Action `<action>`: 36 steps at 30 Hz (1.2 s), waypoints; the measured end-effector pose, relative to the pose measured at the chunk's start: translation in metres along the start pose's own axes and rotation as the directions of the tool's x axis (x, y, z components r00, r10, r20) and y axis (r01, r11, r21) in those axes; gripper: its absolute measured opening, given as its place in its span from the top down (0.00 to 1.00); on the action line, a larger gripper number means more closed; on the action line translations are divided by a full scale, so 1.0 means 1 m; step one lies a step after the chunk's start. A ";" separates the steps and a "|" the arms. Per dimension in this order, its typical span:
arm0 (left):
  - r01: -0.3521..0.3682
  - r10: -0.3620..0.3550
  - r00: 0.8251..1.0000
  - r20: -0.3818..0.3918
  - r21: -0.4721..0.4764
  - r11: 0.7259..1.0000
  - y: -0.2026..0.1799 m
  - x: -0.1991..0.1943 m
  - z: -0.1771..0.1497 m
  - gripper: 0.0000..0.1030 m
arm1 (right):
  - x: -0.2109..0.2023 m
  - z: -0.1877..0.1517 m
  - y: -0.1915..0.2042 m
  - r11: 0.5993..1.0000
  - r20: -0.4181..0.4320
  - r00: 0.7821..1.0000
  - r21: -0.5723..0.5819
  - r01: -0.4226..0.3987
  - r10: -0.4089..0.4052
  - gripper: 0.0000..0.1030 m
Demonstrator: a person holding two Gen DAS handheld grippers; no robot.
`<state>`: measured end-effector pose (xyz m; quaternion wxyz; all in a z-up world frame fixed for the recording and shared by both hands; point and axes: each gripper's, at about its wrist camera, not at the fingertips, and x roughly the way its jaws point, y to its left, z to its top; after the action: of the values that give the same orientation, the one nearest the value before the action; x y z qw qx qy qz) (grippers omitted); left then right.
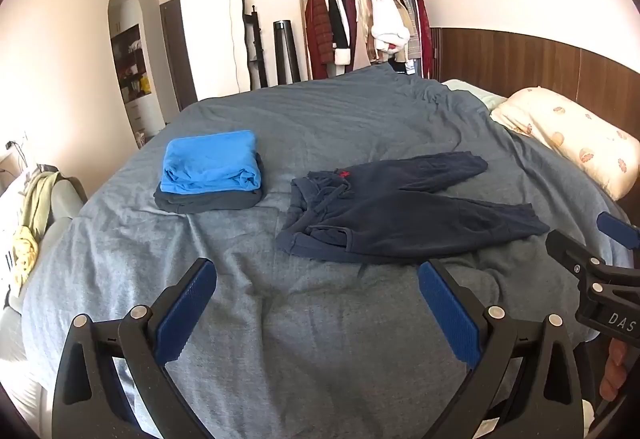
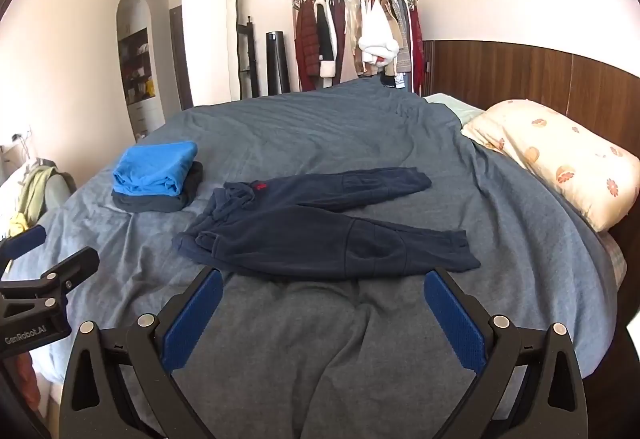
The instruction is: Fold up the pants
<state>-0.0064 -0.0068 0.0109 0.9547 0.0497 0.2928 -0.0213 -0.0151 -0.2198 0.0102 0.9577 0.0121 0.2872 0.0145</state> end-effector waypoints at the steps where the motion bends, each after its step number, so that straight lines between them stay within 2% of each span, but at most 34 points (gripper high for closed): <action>1: 0.002 -0.002 1.000 0.002 -0.002 1.000 0.000 -0.001 0.000 0.00 | 0.000 0.000 0.000 1.000 0.000 1.000 0.001 -0.002 0.002 0.01; 36: 0.010 -0.009 1.000 0.026 -0.017 1.000 0.002 -0.007 0.007 0.00 | -0.007 0.005 0.000 1.000 0.028 1.000 -0.005 -0.006 0.006 0.01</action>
<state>-0.0085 -0.0051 0.0205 0.9587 0.0399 0.2807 -0.0239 -0.0180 -0.2206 0.0183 0.9616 0.0109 0.2736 0.0178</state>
